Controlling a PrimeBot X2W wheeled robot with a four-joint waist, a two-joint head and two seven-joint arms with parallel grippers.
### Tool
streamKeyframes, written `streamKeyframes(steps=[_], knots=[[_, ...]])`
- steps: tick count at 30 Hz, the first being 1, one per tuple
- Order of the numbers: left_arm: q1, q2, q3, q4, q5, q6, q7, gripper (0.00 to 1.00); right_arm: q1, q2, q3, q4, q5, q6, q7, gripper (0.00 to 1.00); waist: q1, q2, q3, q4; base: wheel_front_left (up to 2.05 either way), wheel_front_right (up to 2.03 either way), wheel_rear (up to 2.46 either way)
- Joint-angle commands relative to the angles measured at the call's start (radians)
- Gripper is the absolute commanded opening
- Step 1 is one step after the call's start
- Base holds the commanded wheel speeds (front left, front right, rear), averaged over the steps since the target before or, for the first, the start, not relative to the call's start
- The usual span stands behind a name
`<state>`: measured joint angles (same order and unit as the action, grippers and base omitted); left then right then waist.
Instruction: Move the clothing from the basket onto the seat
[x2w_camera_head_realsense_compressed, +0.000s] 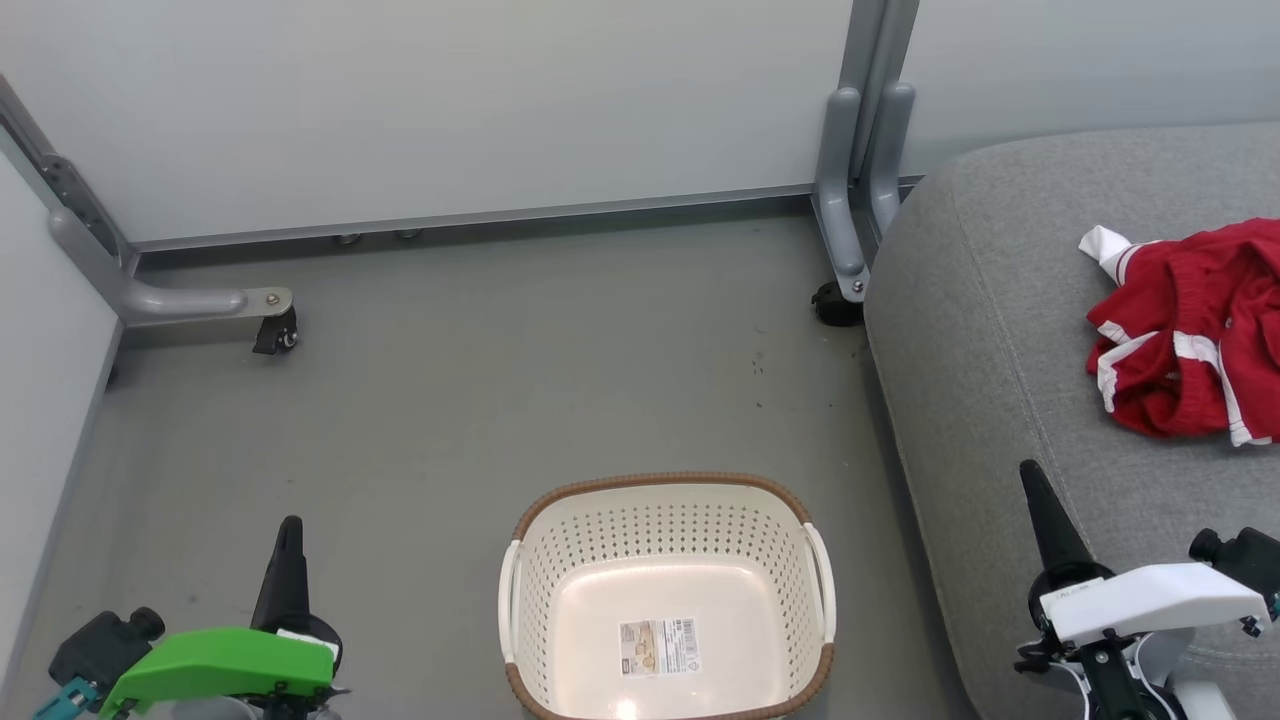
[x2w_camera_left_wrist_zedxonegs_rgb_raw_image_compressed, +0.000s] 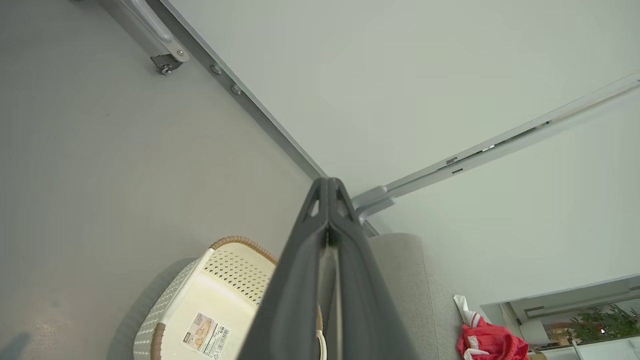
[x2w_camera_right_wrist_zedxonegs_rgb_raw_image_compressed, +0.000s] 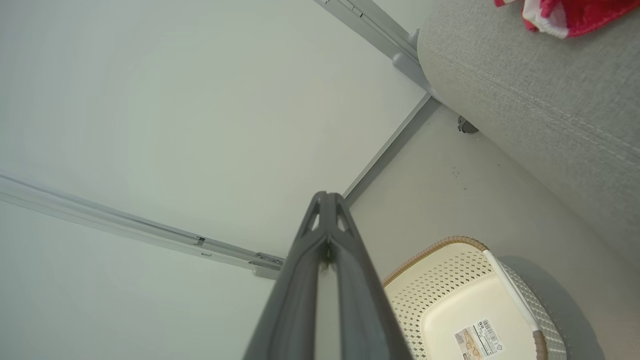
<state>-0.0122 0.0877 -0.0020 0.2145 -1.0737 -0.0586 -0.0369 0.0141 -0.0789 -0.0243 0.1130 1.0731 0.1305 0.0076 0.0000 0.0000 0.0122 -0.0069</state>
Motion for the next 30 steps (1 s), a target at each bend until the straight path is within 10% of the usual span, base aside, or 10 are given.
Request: streamKeyframes(steps=[1, 30], knots=[[-0.031, 0.002, 0.009, -0.005, -0.031, -0.010, 0.006, 0.00, -0.028, -0.008, -0.005, -0.002, 0.031, 0.000, 0.004, 0.00, 0.0000, 0.0000, 0.000, 0.000, 0.00, 0.00, 0.00], [-0.069, -0.017, 0.063, 0.013, -0.295, -0.043, 0.080, 0.00, -0.077, -0.008, -0.025, 0.066, 0.312, 0.000, 0.038, 0.00, 0.0000, 0.0000, -0.004, 0.003, 0.00, 0.00, 0.00]])
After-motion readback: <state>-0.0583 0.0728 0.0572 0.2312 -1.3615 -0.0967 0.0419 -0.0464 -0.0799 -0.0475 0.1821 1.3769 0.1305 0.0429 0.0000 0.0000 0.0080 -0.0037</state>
